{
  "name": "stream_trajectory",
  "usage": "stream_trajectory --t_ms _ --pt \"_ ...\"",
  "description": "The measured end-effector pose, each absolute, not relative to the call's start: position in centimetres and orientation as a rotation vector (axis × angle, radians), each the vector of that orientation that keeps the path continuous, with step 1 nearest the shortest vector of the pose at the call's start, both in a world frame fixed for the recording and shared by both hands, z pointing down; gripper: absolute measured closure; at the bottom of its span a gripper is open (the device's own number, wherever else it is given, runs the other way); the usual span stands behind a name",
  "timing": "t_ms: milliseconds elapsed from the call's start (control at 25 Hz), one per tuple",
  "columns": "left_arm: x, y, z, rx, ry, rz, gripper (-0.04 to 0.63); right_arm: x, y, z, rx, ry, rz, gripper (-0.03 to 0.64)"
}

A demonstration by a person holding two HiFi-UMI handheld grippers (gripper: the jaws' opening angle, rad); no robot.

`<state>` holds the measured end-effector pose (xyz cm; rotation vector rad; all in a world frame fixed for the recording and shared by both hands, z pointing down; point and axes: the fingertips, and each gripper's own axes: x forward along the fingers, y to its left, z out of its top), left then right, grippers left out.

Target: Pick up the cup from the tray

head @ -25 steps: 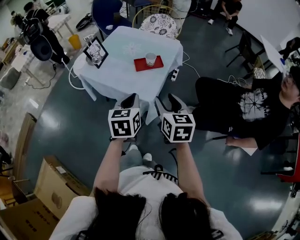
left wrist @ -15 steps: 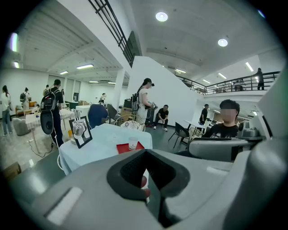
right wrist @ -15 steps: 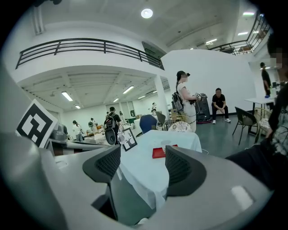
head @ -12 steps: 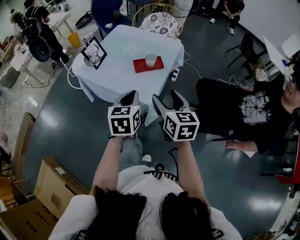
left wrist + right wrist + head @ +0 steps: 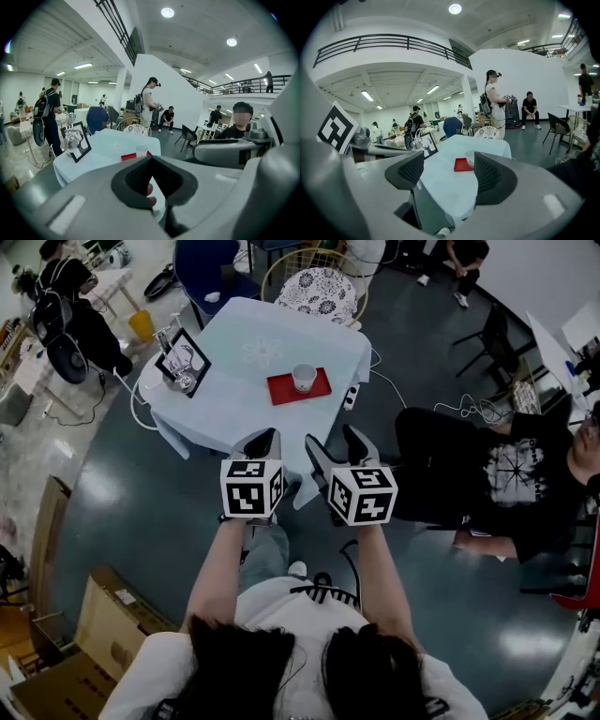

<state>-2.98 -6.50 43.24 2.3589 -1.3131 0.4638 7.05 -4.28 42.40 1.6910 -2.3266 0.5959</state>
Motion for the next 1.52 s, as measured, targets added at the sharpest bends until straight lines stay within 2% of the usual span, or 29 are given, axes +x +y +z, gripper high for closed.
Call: stream_trajectory --t_ms 720,1520 --pt "-4.8 -19.8 45.4 2.312 -1.266 0.458 0.595 5.0 -16.1 45.0 1.705 -2.226 0.618 0.235" --pt "-3.8 -28.2 50.5 2.253 -1.221 0.589 0.595 6.2 -24.9 50.6 1.682 -2.084 0.611 0.194"
